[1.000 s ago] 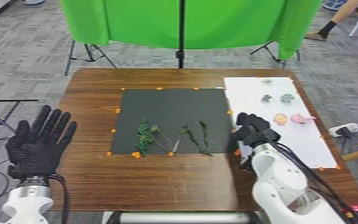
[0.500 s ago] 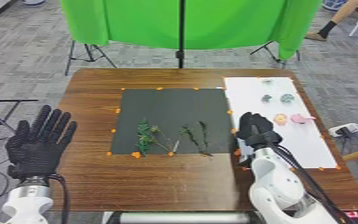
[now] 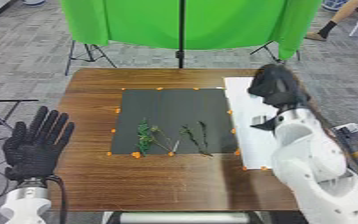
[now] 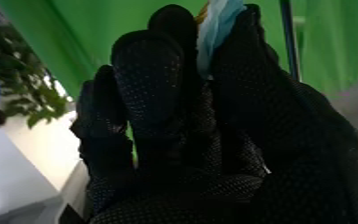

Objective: Arrange flowers

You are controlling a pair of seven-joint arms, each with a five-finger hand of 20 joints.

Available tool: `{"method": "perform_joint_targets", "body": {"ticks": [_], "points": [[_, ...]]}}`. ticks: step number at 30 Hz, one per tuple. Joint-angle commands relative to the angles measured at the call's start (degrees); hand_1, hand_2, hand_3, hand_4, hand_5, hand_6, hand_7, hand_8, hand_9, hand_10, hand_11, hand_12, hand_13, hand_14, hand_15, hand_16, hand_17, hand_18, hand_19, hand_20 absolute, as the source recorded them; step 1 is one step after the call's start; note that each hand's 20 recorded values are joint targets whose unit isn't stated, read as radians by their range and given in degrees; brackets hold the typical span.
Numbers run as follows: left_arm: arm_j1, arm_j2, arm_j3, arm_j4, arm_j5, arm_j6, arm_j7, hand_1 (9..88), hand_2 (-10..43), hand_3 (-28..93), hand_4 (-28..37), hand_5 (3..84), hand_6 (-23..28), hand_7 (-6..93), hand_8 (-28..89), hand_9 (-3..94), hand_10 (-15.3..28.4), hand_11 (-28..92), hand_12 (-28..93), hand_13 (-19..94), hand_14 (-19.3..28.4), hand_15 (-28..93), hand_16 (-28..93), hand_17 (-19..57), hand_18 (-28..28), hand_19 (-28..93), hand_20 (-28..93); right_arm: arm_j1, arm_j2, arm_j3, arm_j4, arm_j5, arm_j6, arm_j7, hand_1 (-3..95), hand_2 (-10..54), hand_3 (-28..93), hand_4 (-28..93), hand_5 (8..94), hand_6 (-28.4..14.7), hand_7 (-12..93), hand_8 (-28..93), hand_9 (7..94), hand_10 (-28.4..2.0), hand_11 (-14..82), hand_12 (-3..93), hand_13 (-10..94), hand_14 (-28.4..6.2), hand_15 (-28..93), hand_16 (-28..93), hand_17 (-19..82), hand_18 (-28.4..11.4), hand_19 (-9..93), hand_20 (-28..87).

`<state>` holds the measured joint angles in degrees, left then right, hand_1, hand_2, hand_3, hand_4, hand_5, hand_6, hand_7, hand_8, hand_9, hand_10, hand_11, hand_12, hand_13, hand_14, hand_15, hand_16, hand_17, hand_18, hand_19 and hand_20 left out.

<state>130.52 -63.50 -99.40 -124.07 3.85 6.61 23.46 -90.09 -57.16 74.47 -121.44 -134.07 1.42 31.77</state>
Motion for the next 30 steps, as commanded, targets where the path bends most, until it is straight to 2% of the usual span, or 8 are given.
{"method": "perform_joint_targets", "body": {"ticks": [1, 9, 13, 18, 19, 21, 23, 30], "points": [[1.25, -0.04, 0.31, 0.21, -0.11, 0.73, 0.39, 28.8, 9.4, 78, -28.3, 45.9, 9.1, 8.8, -9, 41.4, 15.2, 17, 8, 32, 16.0, 30, -7, -7.0, 14.2, 36, 12, 7.00, -3.66, -7.16, 1.11, 3.28, -3.04, -2.63, 64.1, -9.5, 69, -28, 76.0, -1.3, 46, 8, 87.8, -11.1, 17.6, 46.5, 78, -6.0, 53, 41, 39, -21.9, 90, 31], [-0.21, 0.28, 1.26, 0.81, 1.93, 1.65, 0.49, 27.4, 10.0, 77, -28.3, 45.9, 9.1, 8.8, -9, 41.4, 15.2, 17, 8, 32, 16.1, 30, -7, -7.0, 14.1, 36, 12, 17.32, -12.15, -20.03, 11.24, 1.33, -4.74, -10.21, 63.4, -9.5, 70, -28, 75.2, -1.3, 46, 8, 87.1, -11.2, 18.0, 46.4, 78, -6.0, 53, 41, 39, -22.1, 90, 31], [-0.89, 0.47, 1.95, 1.22, 1.80, 2.46, 0.69, 26.8, 9.8, 78, -28.3, 45.8, 9.1, 8.8, -9, 41.3, 15.3, 17, 8, 32, 16.0, 30, -6, -7.0, 14.1, 36, 12, 20.46, -16.47, -24.68, 16.75, -0.32, -7.56, -13.41, 63.0, -9.5, 71, -28, 74.5, -1.3, 47, 8, 86.6, -11.0, 18.4, 46.1, 77, -6.0, 54, 40, 39, -22.0, 90, 31], [-2.23, 0.43, 2.84, 2.87, 4.79, 5.28, 0.67, 26.1, 10.2, 78, -28.3, 45.8, 9.1, 8.8, -9, 41.2, 15.3, 17, 8, 31, 16.0, 29, -6, -7.1, 14.1, 35, 12, 21.32, -21.20, -29.41, 23.07, -5.27, -7.72, -17.08, 62.9, -9.5, 71, -28, 74.3, -1.2, 48, 7, 86.4, -11.1, 18.8, 45.7, 77, -6.0, 54, 40, 39, -22.1, 90, 31], [-2.39, 0.35, 2.95, 3.05, 4.40, 5.84, 0.83, 25.9, 10.4, 77, -28.3, 45.8, 9.1, 8.8, -9, 41.2, 15.3, 17, 8, 31, 15.9, 29, -6, -7.1, 14.0, 35, 12, 21.12, -22.00, -30.44, 24.34, -6.26, -6.53, -17.81, 62.9, -9.5, 71, -28, 74.2, -1.1, 48, 7, 86.4, -11.1, 18.9, 45.7, 77, -6.0, 54, 40, 39, -22.1, 90, 31], [-2.25, 0.21, 2.74, 2.92, 3.47, 5.66, 0.77, 25.7, 10.6, 77, -28.3, 45.8, 9.2, 8.8, -9, 41.2, 15.3, 17, 8, 31, 15.8, 29, -6, -7.1, 14.0, 35, 12, 20.38, -23.94, -31.61, 26.50, -8.64, -6.46, -19.28, 62.9, -9.5, 71, -28, 74.2, -1.2, 48, 7, 86.3, -11.1, 19.0, 45.6, 77, -6.0, 54, 40, 39, -22.1, 90, 31], [-1.73, 0.71, 3.13, 2.33, 4.25, 5.42, 0.54, 25.6, 10.7, 77, -28.3, 45.9, 9.2, 8.8, -9, 41.2, 15.4, 17, 8, 31, 15.6, 29, -6, -7.2, 13.9, 35, 12, 19.18, -24.57, -32.91, 27.25, -10.00, -6.14, -18.96, 62.7, -9.5, 71, -28, 74.2, -1.2, 48, 7, 86.3, -11.2, 19.0, 45.4, 77, -6.1, 54, 40, 39, -22.2, 90, 31], [-5.78, 1.19, 5.67, 4.15, 4.78, 4.51, -1.16, 25.6, 11.0, 78, -28.3, 45.8, 9.3, 8.7, -9, 41.1, 15.3, 17, 8, 31, 15.3, 29, -6, -7.2, 13.9, 35, 12, 16.18, -30.31, -30.30, 34.34, -16.27, -10.04, -20.27, 62.5, -9.5, 71, -28, 73.5, -1.0, 49, 7, 85.8, -11.0, 19.3, 45.1, 77, -6.0, 54, 40, 39, -22.1, 89, 31]]}}
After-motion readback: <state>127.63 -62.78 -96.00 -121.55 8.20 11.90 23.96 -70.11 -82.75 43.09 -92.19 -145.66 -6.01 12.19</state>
